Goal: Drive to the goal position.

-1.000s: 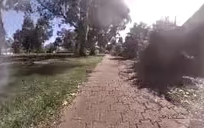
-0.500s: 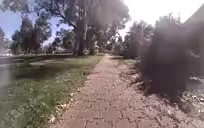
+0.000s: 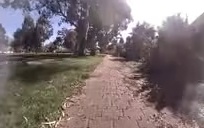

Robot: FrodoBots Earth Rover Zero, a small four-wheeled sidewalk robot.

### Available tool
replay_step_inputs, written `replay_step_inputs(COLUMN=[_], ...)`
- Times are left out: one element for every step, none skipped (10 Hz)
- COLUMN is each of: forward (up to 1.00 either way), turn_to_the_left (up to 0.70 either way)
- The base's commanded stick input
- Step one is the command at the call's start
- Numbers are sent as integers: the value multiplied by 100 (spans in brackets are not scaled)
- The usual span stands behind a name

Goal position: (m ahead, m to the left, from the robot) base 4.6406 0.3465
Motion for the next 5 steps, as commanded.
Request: replay_step_inputs(forward=[70,70,70,70,70], turn_to_the_left=[-3,-19,-18,-17,0])
